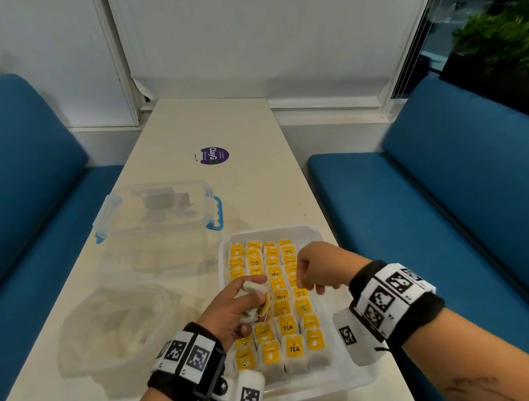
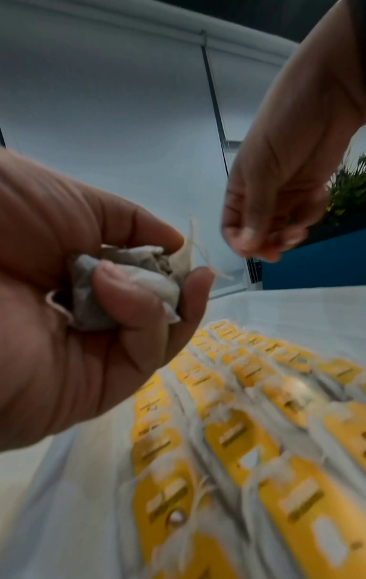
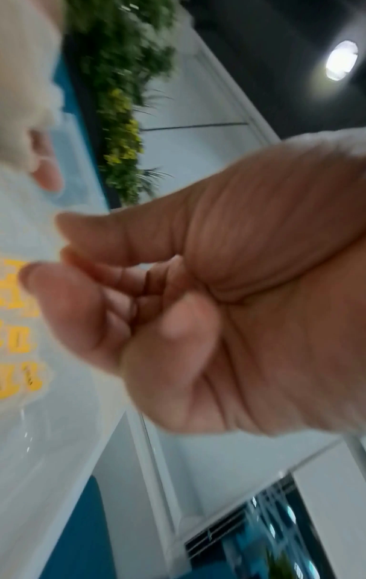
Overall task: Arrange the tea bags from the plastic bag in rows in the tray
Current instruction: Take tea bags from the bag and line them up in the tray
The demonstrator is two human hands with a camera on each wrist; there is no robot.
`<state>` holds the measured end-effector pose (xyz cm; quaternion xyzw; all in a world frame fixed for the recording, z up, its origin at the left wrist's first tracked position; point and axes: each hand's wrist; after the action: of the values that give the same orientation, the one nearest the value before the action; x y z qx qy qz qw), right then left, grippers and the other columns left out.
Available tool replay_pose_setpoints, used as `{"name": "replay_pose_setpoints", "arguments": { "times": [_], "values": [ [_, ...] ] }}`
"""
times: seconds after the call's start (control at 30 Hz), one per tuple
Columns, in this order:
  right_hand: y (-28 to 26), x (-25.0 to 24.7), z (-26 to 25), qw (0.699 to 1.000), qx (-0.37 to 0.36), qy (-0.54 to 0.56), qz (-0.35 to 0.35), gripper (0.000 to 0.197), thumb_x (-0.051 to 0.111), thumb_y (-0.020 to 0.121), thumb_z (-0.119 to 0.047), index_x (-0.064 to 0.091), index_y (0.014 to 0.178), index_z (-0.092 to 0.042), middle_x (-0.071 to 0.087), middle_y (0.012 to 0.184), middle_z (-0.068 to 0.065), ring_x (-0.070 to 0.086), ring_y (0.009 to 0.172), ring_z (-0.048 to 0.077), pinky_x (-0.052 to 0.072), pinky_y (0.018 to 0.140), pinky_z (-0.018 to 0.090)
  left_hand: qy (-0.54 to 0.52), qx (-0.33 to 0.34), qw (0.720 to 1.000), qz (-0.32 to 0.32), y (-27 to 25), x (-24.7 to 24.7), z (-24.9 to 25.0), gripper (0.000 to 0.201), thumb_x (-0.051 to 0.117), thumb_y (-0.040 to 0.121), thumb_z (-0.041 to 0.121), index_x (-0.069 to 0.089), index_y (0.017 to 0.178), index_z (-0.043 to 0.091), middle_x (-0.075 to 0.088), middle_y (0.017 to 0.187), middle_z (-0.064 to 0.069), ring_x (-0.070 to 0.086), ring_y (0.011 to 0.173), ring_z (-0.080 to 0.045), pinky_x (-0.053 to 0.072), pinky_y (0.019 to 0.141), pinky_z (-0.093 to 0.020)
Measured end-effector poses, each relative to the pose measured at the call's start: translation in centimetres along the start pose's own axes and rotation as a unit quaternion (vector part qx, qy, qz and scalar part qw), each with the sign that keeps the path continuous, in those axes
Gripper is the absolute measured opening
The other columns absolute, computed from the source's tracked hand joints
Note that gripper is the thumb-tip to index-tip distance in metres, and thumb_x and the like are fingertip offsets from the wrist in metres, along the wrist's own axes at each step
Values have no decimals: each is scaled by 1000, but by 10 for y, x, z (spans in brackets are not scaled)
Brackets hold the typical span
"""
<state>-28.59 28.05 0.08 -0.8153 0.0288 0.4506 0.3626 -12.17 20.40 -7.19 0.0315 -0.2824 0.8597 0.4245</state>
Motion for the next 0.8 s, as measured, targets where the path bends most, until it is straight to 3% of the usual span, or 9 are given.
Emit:
{"name": "replay_pose_setpoints", "arguments": {
  "times": [0.1,0.2,0.3,0.4,0.5,0.6,0.7,0.8],
  "values": [
    [-15,-3,0,979,-99,172,44,10,62,86,-8,58,84,-17,62,71,-4,58,59,6,40,42,18,-9,13,1000,-23,-1,11,5,34,54,86,-4,58,111,19,57,89,-11,56,58,-19,28,34,-13],
    [-18,5,-1,960,-141,236,47,29,62,79,5,57,84,-23,63,80,-1,58,60,8,41,41,21,-22,17,999,-32,-2,21,9,40,52,81,-8,57,107,22,55,86,-11,58,58,-19,29,34,-14],
    [-19,14,1,952,-132,266,75,21,67,80,-10,53,90,-21,60,76,2,58,65,16,40,40,23,-52,21,998,-25,-2,28,12,46,39,85,-10,57,112,23,58,86,-10,59,58,-19,29,35,-15],
    [-22,21,3,950,-108,276,97,38,78,73,-29,51,97,-16,57,72,1,57,65,18,38,37,22,-88,26,996,-13,-2,33,14,49,40,85,-9,59,113,26,59,91,-8,56,58,-16,33,36,-17],
    [-22,24,5,954,-102,252,123,28,76,75,-18,51,88,-20,55,71,0,57,63,18,40,38,22,-106,25,994,-5,-2,37,12,50,37,85,-8,59,113,27,60,88,-7,57,53,-13,35,37,-17],
    [-22,19,10,959,-91,238,123,23,68,78,-2,54,88,-18,57,70,2,56,51,11,43,42,24,-113,17,993,0,-3,39,11,49,33,87,-7,59,110,26,67,94,-6,69,65,-20,36,36,-16],
    [-23,12,14,955,-82,258,123,22,68,79,0,58,92,-14,56,66,0,53,47,5,42,41,20,-127,11,992,7,-4,39,11,45,33,88,-6,60,107,25,65,98,-8,71,69,-20,35,36,-15],
    [-23,5,17,952,-79,262,135,11,69,81,-6,60,82,-13,59,61,0,51,40,1,41,42,19,-137,11,990,21,-4,37,11,41,35,89,-4,61,103,24,65,97,-7,70,68,-19,35,36,-14]
  ]
}}
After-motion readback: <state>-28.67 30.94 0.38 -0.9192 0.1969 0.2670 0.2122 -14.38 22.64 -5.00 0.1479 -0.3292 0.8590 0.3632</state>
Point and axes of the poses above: each hand's wrist, its own y-axis towards the middle knuckle, its own x-axis out of the palm, z = x × y
